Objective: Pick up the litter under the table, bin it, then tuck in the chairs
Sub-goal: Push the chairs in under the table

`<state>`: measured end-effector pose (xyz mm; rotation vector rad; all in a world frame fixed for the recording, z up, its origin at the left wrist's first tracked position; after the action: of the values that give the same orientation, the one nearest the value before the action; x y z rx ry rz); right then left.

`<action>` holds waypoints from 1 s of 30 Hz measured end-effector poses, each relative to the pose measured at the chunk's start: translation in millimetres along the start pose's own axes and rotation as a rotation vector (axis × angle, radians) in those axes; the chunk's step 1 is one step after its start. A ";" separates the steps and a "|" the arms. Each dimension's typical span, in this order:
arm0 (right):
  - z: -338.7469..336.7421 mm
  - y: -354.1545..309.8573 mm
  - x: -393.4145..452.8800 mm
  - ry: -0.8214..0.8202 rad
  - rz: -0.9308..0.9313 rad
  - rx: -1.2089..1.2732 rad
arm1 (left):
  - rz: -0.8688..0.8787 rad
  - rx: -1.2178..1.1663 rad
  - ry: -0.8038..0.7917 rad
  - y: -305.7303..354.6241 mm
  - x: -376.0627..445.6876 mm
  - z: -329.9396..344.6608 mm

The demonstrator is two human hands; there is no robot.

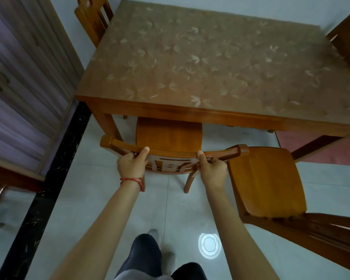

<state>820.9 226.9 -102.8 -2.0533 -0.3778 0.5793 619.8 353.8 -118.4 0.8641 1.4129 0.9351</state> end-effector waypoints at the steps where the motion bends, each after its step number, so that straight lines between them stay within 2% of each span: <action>1: 2.3 -2.2 6.7 0.003 0.002 -0.002 | -0.003 -0.004 0.004 1.5 5.5 4.0; 17: 42.2 -49.9 97.6 0.040 0.059 -0.018 | 0.017 -0.081 -0.004 42.1 94.2 68.6; 30: 58.4 -68.5 135.1 0.035 0.053 -0.031 | 0.022 -0.047 0.001 54.9 135.1 92.7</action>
<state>900.5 368.3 -104.3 -2.1054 -0.3148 0.5722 704.4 504.3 -123.6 0.8456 1.3795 0.9824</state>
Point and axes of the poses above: each hand's wrist, its own x-axis towards the middle knuckle, its own z-axis out of the palm, y = z × x, the point moved 6 cm from there along x, towards the middle knuckle, and after that the axes turned 8 degrees about -x, right-handed, at the moved point
